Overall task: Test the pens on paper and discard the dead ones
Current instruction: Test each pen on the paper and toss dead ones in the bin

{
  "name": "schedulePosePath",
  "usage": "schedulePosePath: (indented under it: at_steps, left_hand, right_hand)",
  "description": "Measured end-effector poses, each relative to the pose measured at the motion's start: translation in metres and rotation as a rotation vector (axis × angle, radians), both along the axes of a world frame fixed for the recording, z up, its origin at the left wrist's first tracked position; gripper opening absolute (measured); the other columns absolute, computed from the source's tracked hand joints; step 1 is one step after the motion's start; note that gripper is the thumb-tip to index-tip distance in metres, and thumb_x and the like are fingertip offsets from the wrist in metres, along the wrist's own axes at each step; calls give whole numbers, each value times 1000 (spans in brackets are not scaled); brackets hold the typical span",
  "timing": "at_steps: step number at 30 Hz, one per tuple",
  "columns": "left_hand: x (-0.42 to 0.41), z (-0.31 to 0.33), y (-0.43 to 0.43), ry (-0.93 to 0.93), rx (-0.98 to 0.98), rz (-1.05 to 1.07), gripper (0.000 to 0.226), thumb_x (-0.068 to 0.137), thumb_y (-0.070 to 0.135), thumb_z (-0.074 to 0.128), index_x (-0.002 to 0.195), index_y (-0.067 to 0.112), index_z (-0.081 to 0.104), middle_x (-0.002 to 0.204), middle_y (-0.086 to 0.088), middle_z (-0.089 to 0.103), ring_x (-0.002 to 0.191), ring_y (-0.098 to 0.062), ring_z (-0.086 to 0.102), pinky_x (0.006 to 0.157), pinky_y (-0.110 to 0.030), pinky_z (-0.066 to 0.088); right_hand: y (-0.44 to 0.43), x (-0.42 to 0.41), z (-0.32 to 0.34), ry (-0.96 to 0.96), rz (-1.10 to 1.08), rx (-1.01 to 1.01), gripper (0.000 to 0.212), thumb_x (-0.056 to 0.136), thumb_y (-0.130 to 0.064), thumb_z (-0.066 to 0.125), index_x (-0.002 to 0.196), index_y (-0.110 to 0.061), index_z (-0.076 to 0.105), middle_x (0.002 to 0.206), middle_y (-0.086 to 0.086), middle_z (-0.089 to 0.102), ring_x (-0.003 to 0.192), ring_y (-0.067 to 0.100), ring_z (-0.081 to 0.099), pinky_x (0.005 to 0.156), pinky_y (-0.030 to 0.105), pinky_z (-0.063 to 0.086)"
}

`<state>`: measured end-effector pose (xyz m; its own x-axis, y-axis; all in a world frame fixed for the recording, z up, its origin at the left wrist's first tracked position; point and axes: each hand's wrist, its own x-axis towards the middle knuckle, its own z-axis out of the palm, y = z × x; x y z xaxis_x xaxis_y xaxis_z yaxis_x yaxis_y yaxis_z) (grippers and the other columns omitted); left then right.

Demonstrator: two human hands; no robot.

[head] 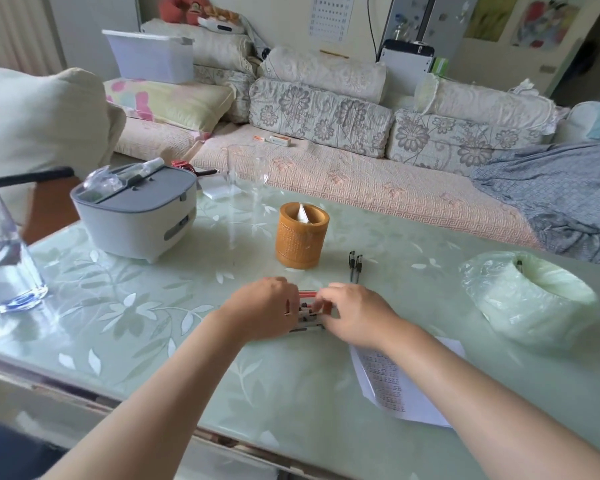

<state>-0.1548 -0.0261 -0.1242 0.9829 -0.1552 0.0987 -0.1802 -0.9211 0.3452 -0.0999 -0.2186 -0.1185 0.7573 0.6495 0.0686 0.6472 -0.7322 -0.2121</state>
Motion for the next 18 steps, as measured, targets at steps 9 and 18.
schedulePosePath:
  at_steps: [9,18]
  left_hand:
    - [-24,9,17,69,75,-19,18,76,27,69,94,31,68,100,8,61,92,-14,59,71,-23,47]
    - [-23,20,6,14,85,-34,17,81,37,67,98,34,68,101,8,59,97,-13,55,75,-27,46]
  right_hand:
    - [10,-25,-9,-95,108,-90,22,92,-37,58,111,-32,67,113,-11,63,112,13,55,80,26,39]
    - [-16,-22,7,-88,56,-10,14,94,-30,54,101,-28,66,105,-9,59,105,14,54,82,30,43]
